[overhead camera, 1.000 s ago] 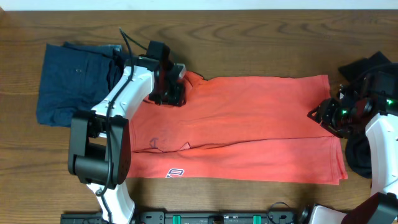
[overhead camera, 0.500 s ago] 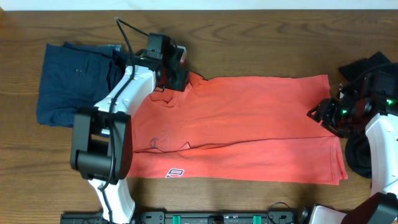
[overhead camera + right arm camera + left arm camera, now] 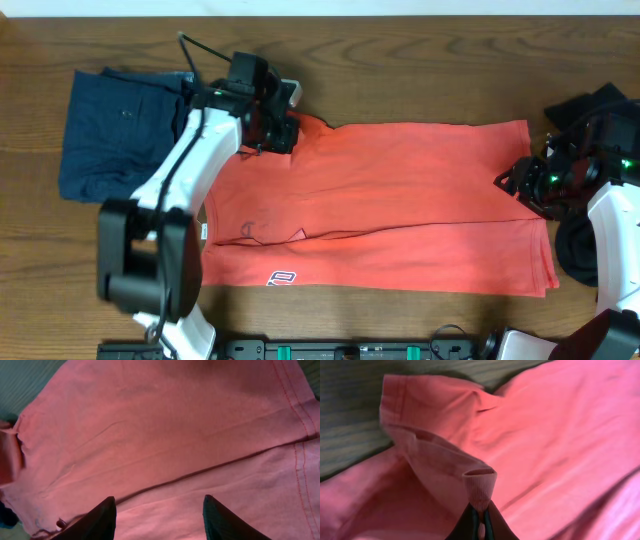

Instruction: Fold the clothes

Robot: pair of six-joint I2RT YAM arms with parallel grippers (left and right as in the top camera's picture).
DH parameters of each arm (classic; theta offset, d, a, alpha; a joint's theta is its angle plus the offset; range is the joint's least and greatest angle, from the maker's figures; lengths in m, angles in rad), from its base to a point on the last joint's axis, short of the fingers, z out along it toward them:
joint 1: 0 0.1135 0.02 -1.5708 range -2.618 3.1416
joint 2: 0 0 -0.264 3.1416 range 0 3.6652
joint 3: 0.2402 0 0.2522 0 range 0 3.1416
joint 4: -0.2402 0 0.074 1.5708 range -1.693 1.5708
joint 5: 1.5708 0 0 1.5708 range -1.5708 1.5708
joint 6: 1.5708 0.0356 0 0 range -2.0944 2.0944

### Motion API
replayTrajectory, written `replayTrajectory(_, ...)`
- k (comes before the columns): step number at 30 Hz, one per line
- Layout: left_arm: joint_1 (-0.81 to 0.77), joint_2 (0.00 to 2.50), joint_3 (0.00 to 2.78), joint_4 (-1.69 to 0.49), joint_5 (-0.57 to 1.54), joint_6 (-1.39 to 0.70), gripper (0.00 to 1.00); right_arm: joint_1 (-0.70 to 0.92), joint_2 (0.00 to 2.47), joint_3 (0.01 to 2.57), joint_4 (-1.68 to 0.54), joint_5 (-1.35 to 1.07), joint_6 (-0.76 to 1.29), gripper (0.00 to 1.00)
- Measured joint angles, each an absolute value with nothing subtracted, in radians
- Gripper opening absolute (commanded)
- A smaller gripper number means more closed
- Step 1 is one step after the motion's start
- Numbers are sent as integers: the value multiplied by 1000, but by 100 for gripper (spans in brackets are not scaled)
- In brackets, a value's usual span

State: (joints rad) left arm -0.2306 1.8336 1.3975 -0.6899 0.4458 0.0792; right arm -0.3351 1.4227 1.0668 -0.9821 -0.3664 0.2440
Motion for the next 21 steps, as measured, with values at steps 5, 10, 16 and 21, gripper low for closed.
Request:
replayTrajectory(5,-243,1795,1397,-791,446,81,12,-335,1423,1067,-979,-366,244,54)
replayTrajectory(10,-262,1803,1361,-894,432,80,17,-335,1423,1067,-979,-366,244,56)
replayTrajectory(16,-264,1805,1349,-942,363,79,26,-335,1423,1067,-978,-366,244,57)
replayTrajectory(21,-264,1806,1347,-737,276,86,53,-335,1423,1067,-976,-366,244,58)
